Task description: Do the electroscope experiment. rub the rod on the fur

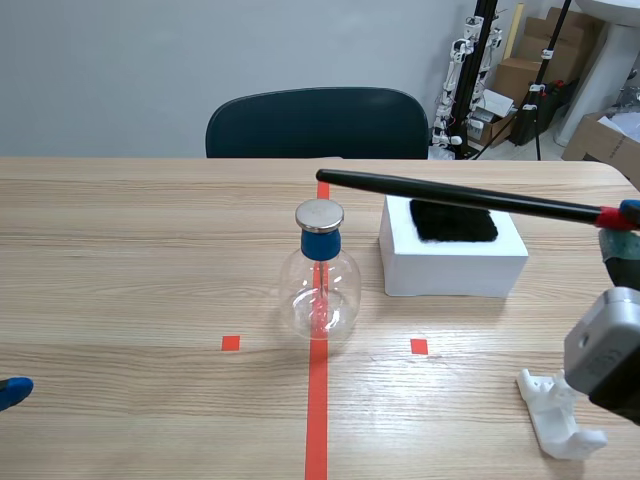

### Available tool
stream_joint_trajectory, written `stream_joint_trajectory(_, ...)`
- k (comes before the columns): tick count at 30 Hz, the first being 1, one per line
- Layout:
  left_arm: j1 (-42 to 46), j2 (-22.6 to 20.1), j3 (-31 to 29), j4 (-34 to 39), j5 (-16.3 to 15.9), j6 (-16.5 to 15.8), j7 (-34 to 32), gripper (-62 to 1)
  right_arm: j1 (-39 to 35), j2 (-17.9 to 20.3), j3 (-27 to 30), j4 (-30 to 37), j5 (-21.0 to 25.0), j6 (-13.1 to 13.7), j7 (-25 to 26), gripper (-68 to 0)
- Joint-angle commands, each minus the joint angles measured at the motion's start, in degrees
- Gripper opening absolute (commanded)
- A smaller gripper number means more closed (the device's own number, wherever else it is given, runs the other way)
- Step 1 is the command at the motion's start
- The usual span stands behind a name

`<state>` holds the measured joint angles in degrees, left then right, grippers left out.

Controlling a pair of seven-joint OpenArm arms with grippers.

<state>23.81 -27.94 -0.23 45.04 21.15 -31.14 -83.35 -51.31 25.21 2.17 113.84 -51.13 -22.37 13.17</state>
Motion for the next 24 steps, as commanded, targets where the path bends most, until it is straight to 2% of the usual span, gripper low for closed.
stream_joint_trajectory(1, -0.2, -0.2, -0.3, 0.4, -0.6, -0.1, -0.8, 1.4, -0.3, 0.0, 0.5, 0.6, 0.2, 0.6, 0.0, -67.5)
stream_joint_trajectory(2, -0.2, -0.2, -0.3, 0.4, -0.6, -0.1, -0.8, 1.4, -0.3, 0.0, 0.4, 0.6, 0.2, 2.6, 0.0, -67.5)
stream_joint_trajectory(7, -0.2, -0.2, -0.3, 0.4, -0.6, -0.1, -0.8, 1.4, -0.3, 0.0, 0.4, 0.6, 0.2, 5.8, -0.2, -67.5)
stream_joint_trajectory(24, -0.2, -0.2, -0.3, 0.4, -0.6, -0.1, -0.8, 1.4, -0.3, 0.0, 0.4, 0.6, 0.2, 6.0, -0.2, -67.5)
